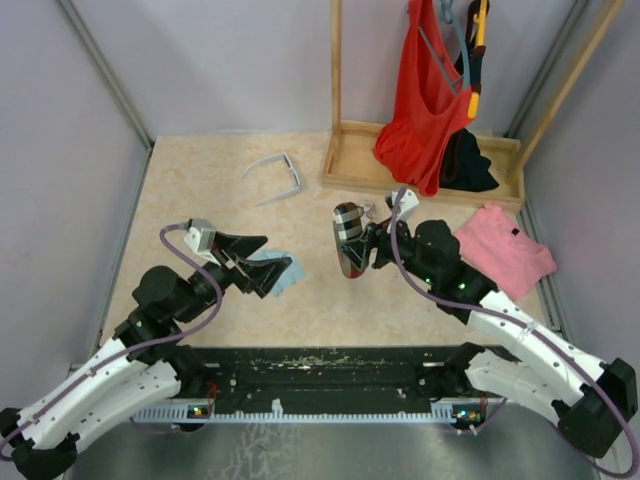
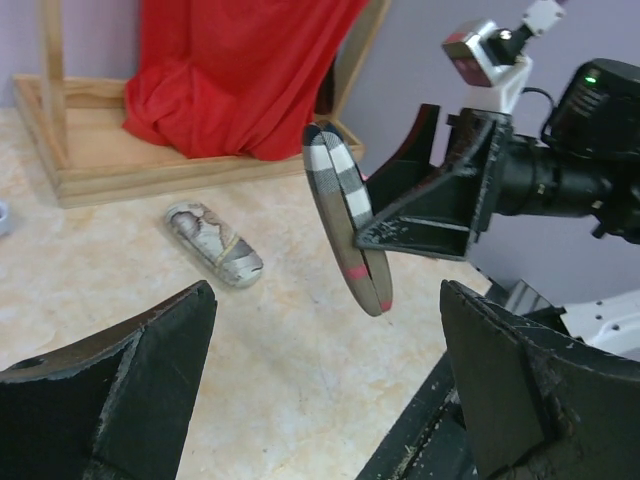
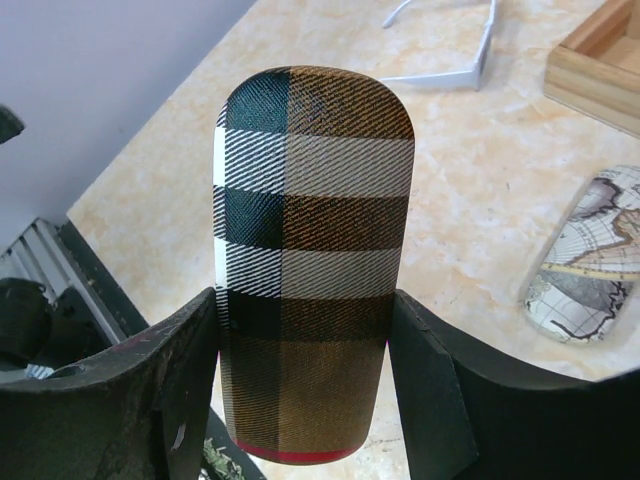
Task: Organize the sunglasses
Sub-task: Pick up the sunglasses case from the center of the board, then open the sunglasses case.
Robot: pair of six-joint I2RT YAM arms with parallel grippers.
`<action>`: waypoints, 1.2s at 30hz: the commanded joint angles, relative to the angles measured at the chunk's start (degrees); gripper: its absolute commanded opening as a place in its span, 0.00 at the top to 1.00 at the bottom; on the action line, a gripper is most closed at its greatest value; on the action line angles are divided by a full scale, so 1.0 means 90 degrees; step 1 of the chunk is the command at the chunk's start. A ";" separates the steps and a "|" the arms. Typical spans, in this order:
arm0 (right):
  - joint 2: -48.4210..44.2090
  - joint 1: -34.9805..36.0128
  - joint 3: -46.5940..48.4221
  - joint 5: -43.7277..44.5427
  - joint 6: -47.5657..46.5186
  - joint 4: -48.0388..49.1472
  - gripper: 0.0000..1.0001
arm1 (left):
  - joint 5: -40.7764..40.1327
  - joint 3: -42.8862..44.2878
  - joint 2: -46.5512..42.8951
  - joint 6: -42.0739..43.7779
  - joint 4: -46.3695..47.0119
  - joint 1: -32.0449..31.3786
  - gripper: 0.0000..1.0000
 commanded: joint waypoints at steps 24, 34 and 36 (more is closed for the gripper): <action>-0.0625 -0.0385 -0.0015 -0.4303 0.0350 0.4840 1.00 | 0.3751 0.1124 0.1386 0.0316 0.2984 0.0015 0.00; -0.0428 -0.0373 0.0205 -0.4644 0.0419 0.5098 1.00 | 0.4126 0.1283 0.2064 0.0209 0.3530 0.0015 0.00; -0.0409 -0.0366 0.0183 -0.4671 0.0441 0.5140 1.00 | 0.4129 0.1296 0.2117 0.0176 0.3611 0.0020 0.00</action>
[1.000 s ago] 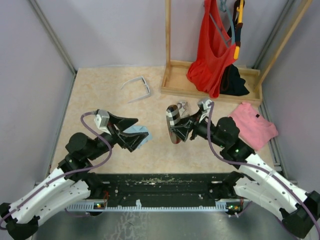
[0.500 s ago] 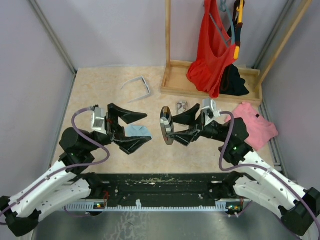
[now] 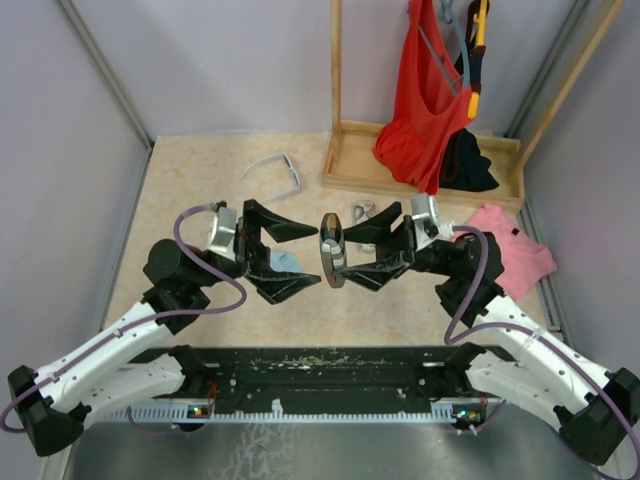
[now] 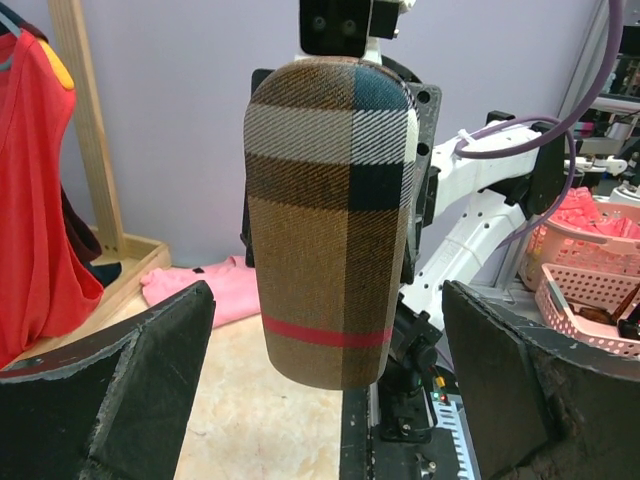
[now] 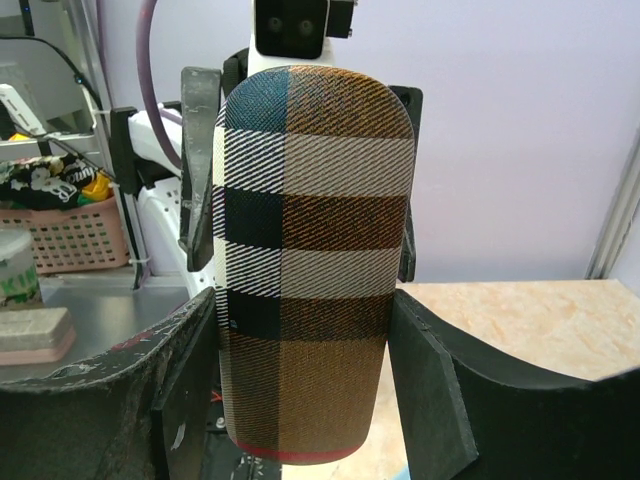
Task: Organize the sunglasses
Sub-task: Open the sunglasses case.
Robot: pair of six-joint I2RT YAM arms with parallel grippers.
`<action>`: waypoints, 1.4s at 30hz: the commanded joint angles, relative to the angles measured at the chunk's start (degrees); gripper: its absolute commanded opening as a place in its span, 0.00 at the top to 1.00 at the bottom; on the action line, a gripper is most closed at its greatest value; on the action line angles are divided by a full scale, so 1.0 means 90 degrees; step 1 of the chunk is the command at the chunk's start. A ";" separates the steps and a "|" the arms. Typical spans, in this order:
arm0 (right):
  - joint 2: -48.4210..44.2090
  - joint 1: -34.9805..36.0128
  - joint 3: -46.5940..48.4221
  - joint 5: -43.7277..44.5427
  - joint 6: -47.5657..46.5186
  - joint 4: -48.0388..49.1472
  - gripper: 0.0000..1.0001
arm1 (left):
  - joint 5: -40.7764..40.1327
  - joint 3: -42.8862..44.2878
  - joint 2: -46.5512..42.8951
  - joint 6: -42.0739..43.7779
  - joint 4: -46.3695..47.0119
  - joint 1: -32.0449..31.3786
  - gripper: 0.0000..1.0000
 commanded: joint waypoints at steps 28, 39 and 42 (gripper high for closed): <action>0.0227 0.0224 0.0481 -0.0172 -0.0071 0.0374 1.00 | 0.0583 0.0312 0.0548 -0.0481 0.0985 0.0017 0.13; 0.0294 0.0254 0.0529 -0.0172 -0.0098 0.0295 1.00 | 0.0608 0.0373 0.0638 -0.0508 0.0984 0.0013 0.18; 0.0304 0.0262 0.0536 -0.0160 -0.0107 0.0291 1.00 | 0.0600 0.0374 0.0631 -0.0482 0.0948 0.0009 0.25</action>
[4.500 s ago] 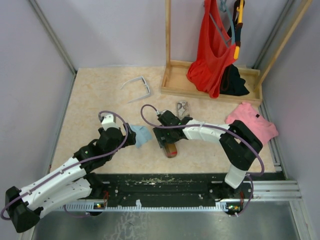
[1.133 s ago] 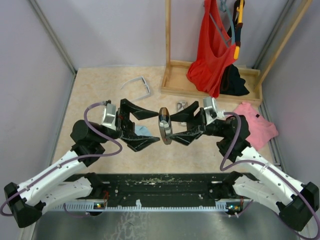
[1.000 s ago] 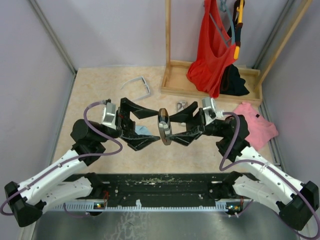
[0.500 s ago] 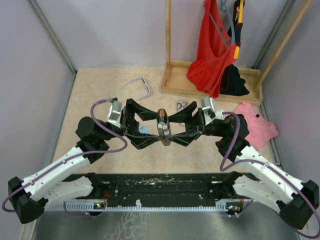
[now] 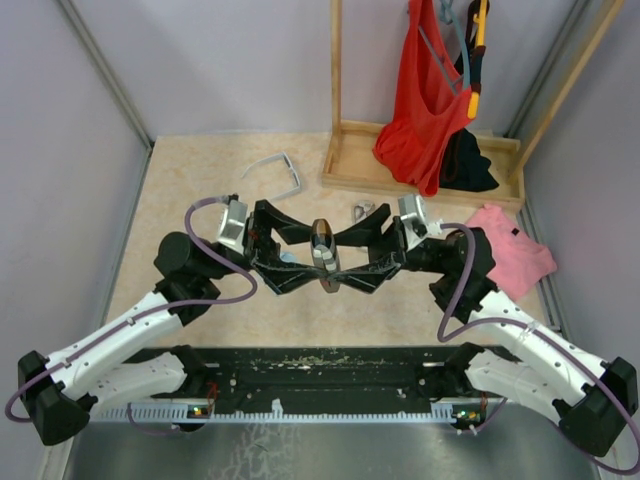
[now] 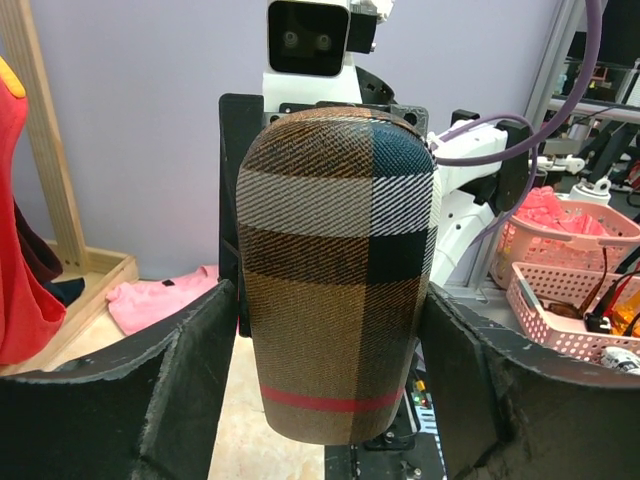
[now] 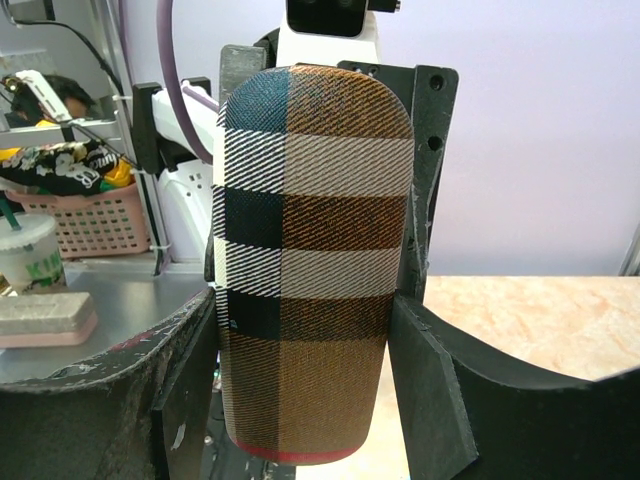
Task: Organize the sunglasses
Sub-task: Open the sunglasses case.
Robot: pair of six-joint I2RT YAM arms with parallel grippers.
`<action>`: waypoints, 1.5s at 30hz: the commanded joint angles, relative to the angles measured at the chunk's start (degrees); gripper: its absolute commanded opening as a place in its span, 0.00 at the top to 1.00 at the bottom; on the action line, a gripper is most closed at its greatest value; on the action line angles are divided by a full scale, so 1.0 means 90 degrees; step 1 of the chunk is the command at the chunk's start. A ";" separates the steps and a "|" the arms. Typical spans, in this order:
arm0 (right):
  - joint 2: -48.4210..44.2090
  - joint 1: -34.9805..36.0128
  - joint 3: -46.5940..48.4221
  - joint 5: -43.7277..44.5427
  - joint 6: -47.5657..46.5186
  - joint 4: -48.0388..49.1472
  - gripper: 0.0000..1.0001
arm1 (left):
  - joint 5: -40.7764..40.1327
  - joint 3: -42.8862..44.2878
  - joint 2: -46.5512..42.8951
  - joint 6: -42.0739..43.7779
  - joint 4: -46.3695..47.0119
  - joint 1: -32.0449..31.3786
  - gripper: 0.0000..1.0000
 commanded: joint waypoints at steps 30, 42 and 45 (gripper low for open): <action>-0.0067 0.0274 0.1403 0.4987 -0.1200 -0.3592 1.00 | -0.4227 0.1078 -0.0133 0.1339 -0.3157 0.0011 0.95; 0.0298 0.0560 0.1929 0.5451 -0.1165 -0.4491 1.00 | -0.4844 0.1308 -0.0209 0.1210 -0.3722 0.0006 0.19; 0.0251 0.0563 0.1783 0.4794 -0.1173 -0.4169 1.00 | -0.4781 0.1381 -0.0245 0.1216 -0.3916 0.0012 0.09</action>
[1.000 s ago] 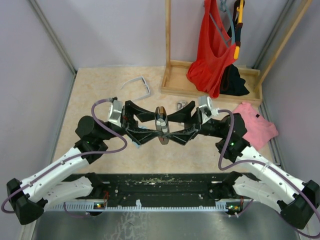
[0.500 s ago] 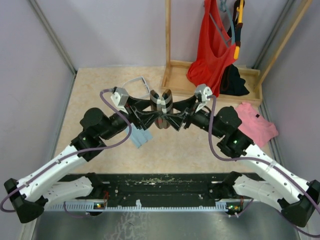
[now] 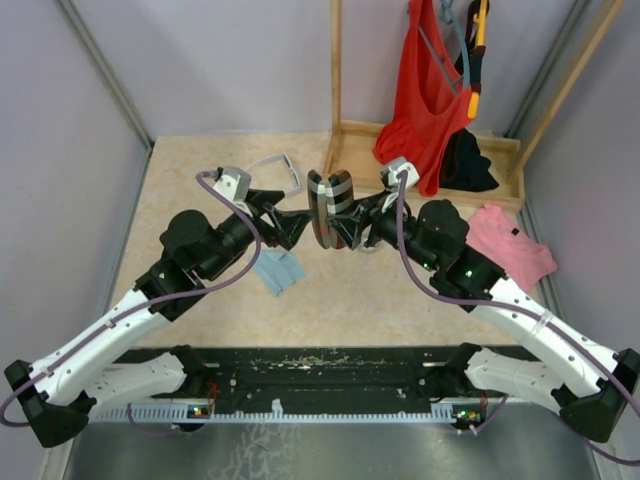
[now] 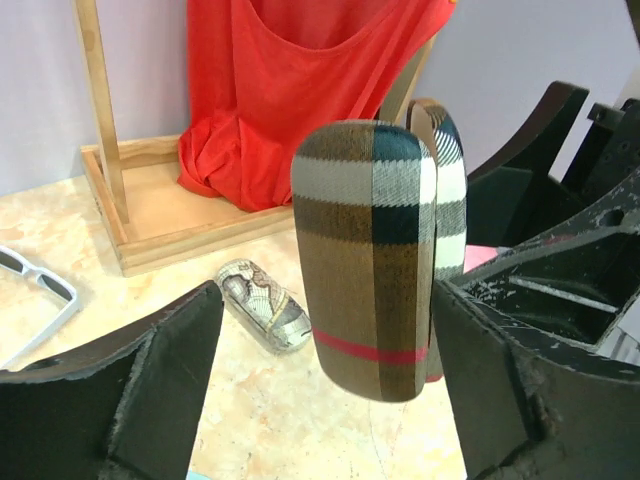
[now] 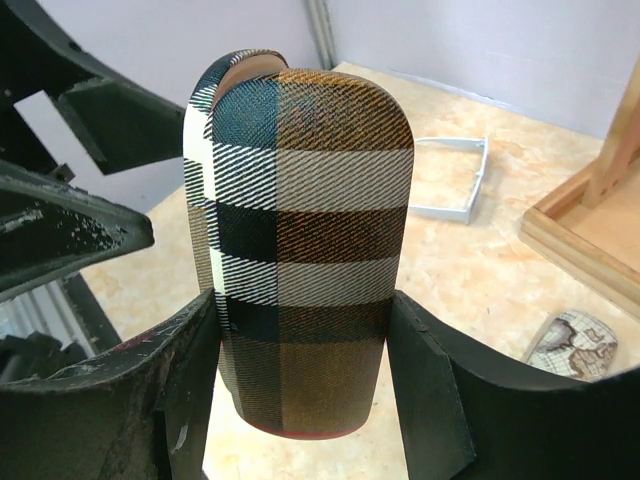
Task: Organize the sunglasses
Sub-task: Open the sunglasses case, then place the sunglasses case at the center of the board.
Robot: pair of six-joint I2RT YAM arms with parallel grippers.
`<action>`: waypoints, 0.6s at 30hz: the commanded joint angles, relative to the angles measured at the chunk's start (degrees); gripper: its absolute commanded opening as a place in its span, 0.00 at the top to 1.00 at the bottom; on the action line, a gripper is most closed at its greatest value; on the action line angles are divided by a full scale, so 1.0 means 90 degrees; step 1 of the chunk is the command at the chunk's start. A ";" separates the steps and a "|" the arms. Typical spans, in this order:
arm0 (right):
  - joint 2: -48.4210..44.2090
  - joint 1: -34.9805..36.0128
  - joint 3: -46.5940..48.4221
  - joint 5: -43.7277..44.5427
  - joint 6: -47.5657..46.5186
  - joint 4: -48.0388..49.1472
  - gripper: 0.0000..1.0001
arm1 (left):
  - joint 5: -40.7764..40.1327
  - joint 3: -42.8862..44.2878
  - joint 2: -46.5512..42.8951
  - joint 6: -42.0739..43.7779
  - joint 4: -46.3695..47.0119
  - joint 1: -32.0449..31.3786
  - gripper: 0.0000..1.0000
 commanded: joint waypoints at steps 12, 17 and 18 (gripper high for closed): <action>0.0826 0.0207 0.0841 0.1655 -0.0312 -0.2113 1.00 | -0.2019 0.0035 -0.0974 -0.0169 -0.1884 0.0011 0.00; 0.1966 0.0861 0.1279 0.3389 -0.0371 -0.3143 1.00 | -0.3030 -0.0394 -0.1372 -0.0493 -0.2640 0.0017 0.00; 0.2213 0.1015 0.1374 0.3740 -0.0351 -0.3279 1.00 | -0.3096 -0.0498 -0.1452 -0.0517 -0.2701 0.0016 0.00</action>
